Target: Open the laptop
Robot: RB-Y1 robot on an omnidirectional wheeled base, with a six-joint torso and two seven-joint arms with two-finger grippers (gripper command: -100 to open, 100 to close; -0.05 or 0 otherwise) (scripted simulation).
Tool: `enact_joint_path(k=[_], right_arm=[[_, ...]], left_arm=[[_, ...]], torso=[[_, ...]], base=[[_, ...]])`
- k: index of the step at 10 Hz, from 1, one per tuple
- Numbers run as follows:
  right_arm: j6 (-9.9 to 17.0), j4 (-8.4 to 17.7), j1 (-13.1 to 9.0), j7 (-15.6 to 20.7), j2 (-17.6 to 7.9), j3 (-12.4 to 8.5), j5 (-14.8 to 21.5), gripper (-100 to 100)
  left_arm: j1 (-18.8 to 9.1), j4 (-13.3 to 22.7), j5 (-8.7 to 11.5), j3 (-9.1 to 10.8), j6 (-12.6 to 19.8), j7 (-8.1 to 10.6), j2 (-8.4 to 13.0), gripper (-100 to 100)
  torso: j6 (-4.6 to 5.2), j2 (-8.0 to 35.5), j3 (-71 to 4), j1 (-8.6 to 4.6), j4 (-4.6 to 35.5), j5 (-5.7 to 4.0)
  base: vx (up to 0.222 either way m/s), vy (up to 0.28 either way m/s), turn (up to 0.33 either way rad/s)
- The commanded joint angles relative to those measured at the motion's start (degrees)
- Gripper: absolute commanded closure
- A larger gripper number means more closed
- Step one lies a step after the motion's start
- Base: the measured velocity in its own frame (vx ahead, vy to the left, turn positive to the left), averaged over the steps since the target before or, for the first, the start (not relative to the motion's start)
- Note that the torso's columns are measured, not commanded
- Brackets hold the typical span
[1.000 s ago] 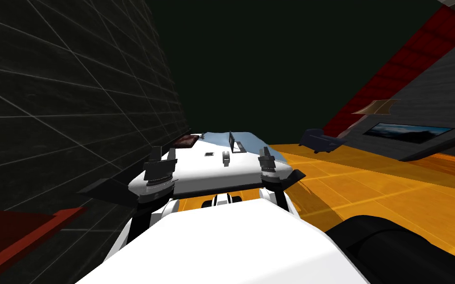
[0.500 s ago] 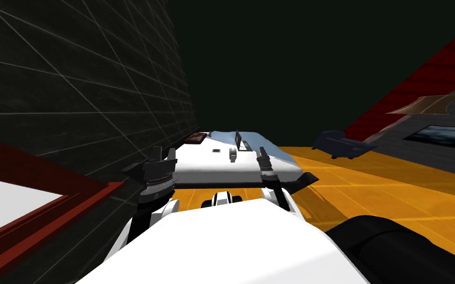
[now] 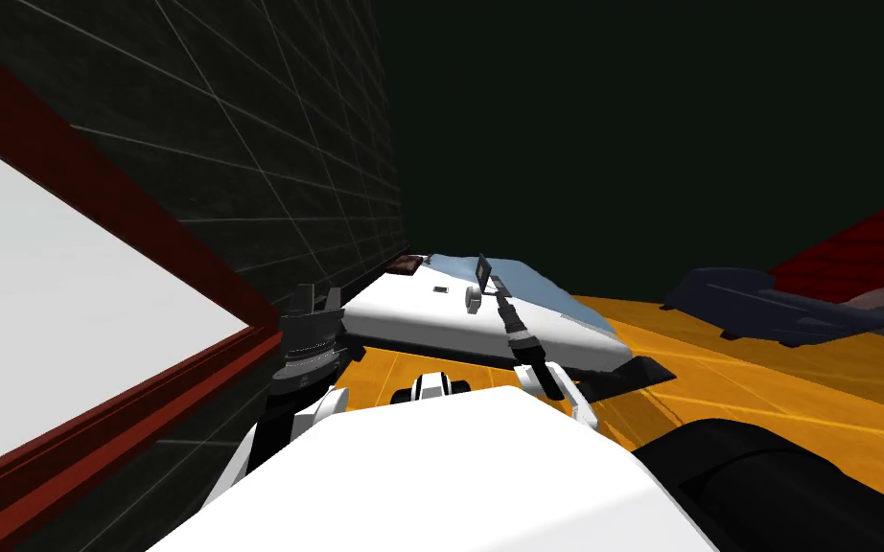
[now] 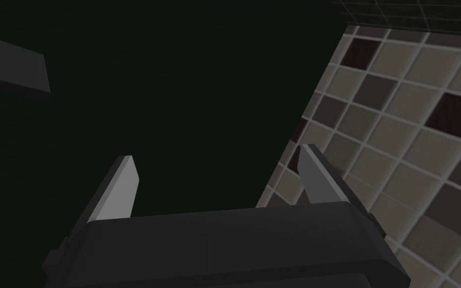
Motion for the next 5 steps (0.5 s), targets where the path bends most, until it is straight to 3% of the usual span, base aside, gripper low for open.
enact_joint_path(k=[1,2,5], right_arm=[[2.72,4.35,-1.82,2.02,-3.99,-1.03,2.91,-100],[2.72,4.35,-1.82,2.02,-4.00,-1.03,2.91,-100],[7.15,9.59,-3.92,5.07,-9.56,-2.57,7.18,-100]], left_arm=[[0.00,0.00,0.00,0.00,0.00,0.00,0.00,0],[-0.01,0.00,0.00,-0.01,0.00,0.00,0.00,0],[0.00,0.00,0.00,0.00,0.00,0.00,0.00,0]], torso=[[-0.07,-0.06,-0.05,0.04,-0.03,-0.01],[-0.07,-0.01,-0.02,0.15,-0.02,0.03],[-0.06,0.12,0.07,0.17,0.03,0.03]], base=[[-0.021,0.137,0.378],[-0.014,0.098,0.143],[-0.020,0.120,0.319]])
